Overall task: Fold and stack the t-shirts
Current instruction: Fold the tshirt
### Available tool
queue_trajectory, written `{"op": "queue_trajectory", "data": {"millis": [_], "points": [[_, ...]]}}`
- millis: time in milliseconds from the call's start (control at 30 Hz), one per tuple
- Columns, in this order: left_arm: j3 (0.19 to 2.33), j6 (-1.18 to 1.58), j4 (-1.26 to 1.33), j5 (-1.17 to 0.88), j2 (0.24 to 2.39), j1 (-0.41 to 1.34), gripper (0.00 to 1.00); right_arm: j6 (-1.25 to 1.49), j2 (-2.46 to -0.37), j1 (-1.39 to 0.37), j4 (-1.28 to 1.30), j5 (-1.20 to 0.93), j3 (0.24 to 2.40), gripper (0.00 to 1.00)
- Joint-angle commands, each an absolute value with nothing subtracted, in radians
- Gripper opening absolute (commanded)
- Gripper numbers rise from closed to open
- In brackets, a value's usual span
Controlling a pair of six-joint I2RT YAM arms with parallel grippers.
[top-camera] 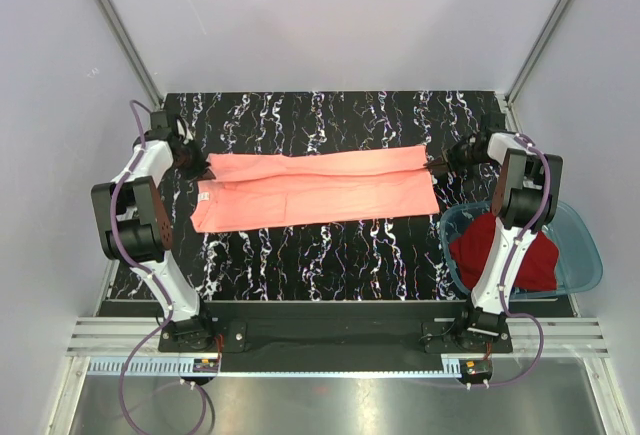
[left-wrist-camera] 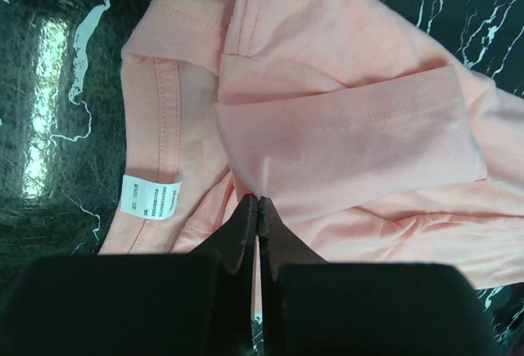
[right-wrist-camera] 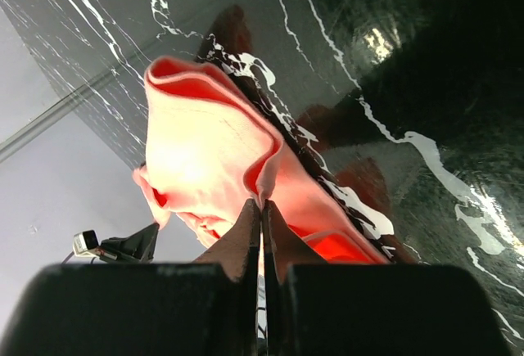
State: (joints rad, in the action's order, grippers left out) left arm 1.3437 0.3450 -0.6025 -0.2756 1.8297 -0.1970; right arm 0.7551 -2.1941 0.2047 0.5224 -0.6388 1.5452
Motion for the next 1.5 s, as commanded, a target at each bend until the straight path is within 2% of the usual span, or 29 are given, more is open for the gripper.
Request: {"op": "queue_trajectory", "data": {"millis": [0, 400, 833, 900, 933, 1000, 1033, 1067, 1100, 1133, 1167, 1200, 1267, 1367, 1400, 1467], "points": [[1.325, 0.321, -0.589, -0.252, 1.789, -0.206, 0.00, 0.733, -2.132, 0.207, 0.537, -0.629, 1.534, 0.00], [1.230, 0.327, -0.537, -0.186, 1.667, -0.206, 0.00, 0.727, -2.117, 0.207, 0.540, -0.614, 1.529, 0.00], [1.217, 0.328, -0.542, -0.225, 1.727, -0.206, 0.01, 0.719, -2.131, 0.207, 0.546, -0.606, 1.516, 0.02], [1.210, 0.333, -0.541, -0.212, 1.718, -0.206, 0.09, 0.713, -2.128, 0.207, 0.561, -0.595, 1.522, 0.05], [1.206, 0.336, -0.540, -0.203, 1.701, -0.207, 0.20, 0.713, -2.128, 0.207, 0.568, -0.586, 1.526, 0.06], [1.207, 0.340, -0.549, -0.164, 1.678, -0.206, 0.32, 0.706, -2.118, 0.207, 0.594, -0.580, 1.542, 0.10], [1.216, 0.347, -0.558, -0.141, 1.666, -0.207, 0.36, 0.695, -2.112, 0.207, 0.612, -0.568, 1.554, 0.14], [1.223, 0.356, -0.569, -0.093, 1.628, -0.206, 0.39, 0.657, -2.090, 0.204, 0.659, -0.516, 1.586, 0.23], [1.226, 0.360, -0.571, -0.066, 1.605, -0.206, 0.40, 0.635, -2.076, 0.204, 0.672, -0.490, 1.598, 0.26], [1.232, 0.367, -0.566, -0.045, 1.582, -0.206, 0.45, 0.614, -2.057, 0.201, 0.679, -0.468, 1.611, 0.29], [1.233, 0.376, -0.548, -0.019, 1.542, -0.206, 0.55, 0.574, -2.031, 0.195, 0.698, -0.428, 1.643, 0.35], [1.252, 0.377, -0.540, -0.018, 1.536, -0.206, 0.58, 0.555, -2.023, 0.187, 0.699, -0.416, 1.661, 0.38], [1.288, 0.377, -0.554, -0.046, 1.561, -0.207, 0.58, 0.516, -2.016, 0.148, 0.701, -0.381, 1.713, 0.43], [1.368, 0.382, -0.566, -0.148, 1.675, -0.206, 0.44, 0.521, -2.064, 0.095, 0.699, -0.400, 1.784, 0.44], [1.405, 0.388, -0.577, -0.169, 1.740, -0.206, 0.35, 0.531, -2.083, 0.065, 0.701, -0.405, 1.802, 0.45], [1.428, 0.403, -0.584, -0.222, 1.794, -0.206, 0.33, 0.552, -2.129, 0.035, 0.700, -0.416, 1.851, 0.45]]}}
